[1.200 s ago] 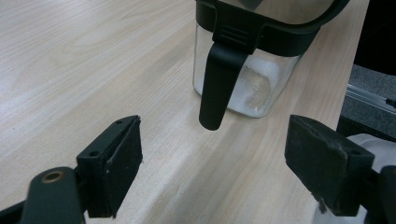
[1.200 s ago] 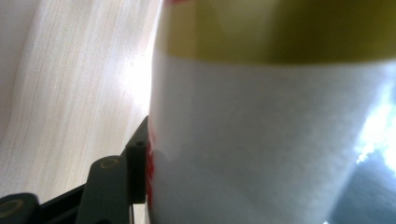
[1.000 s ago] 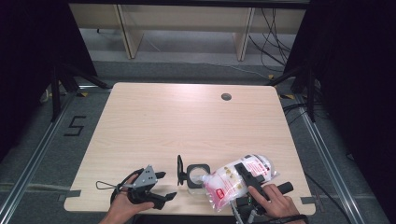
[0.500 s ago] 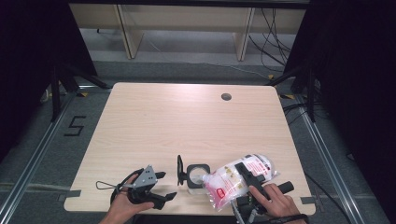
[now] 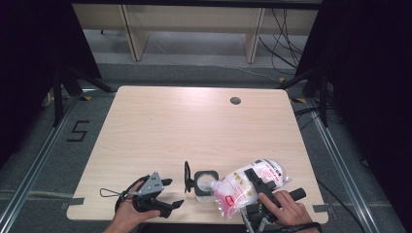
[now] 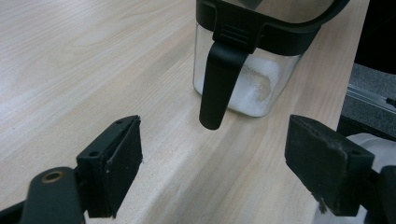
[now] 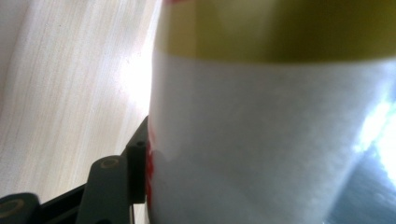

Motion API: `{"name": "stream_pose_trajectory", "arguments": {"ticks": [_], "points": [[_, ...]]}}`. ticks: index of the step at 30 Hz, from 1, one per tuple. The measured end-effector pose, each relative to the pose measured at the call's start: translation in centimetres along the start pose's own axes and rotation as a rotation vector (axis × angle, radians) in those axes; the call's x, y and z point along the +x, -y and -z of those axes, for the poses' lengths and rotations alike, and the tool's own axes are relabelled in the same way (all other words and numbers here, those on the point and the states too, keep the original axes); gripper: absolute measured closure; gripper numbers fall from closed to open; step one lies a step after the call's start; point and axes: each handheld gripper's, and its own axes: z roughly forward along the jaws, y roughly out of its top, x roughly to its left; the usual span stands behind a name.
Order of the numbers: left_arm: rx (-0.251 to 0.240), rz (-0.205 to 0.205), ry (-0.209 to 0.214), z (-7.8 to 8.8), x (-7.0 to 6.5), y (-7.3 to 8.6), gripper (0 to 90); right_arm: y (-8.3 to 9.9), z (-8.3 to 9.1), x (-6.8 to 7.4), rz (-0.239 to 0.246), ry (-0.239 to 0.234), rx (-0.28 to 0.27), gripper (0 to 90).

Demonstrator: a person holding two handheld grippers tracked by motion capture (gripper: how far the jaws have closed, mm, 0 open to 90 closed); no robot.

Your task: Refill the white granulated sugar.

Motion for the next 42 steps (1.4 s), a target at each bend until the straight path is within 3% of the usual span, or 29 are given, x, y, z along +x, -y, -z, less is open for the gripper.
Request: {"name": "stream_pose_trajectory", "arguments": {"ticks": [3,7,12,23,29,31,33,35,36,42], "points": [[0.008,-0.008,0.006,0.01,0.01,-0.05,18.8,-0.01,-0.01,-0.21,0.030,0.002,0.001,42.2],[0.006,-0.004,0.007,-0.03,-0.04,-0.01,18.8,-0.01,-0.08,0.14,0.013,0.024,-0.009,42.2],[0.007,-0.006,-0.001,-0.03,-0.03,0.01,18.8,-0.18,-0.01,-0.19,0.043,0.013,-0.008,42.2],[0.001,0.002,-0.001,-0.08,-0.08,0.00,18.7,-0.18,0.01,-0.23,0.067,0.044,-0.009,42.2],[0.007,0.005,0.003,-0.02,-0.06,-0.01,18.7,-0.10,-0.01,-0.22,0.059,0.041,-0.018,42.3],[-0.004,0.011,0.004,-0.10,-0.06,0.03,18.7,-0.04,0.12,0.01,0.030,0.021,0.011,42.3],[0.007,-0.002,-0.001,-0.04,-0.03,-0.01,18.7,-0.03,0.07,-0.14,0.059,0.024,0.002,42.3],[-0.004,0.006,0.002,-0.15,-0.13,0.02,18.7,-0.01,0.15,0.00,0.053,0.035,0.006,42.3],[0.002,0.009,-0.003,-0.13,-0.12,0.02,18.7,-0.08,0.06,-0.25,0.083,0.047,-0.008,42.3],[0.007,0.000,-0.001,-0.05,-0.04,-0.01,18.7,-0.11,0.14,-0.23,0.059,0.042,-0.009,42.4]]}}
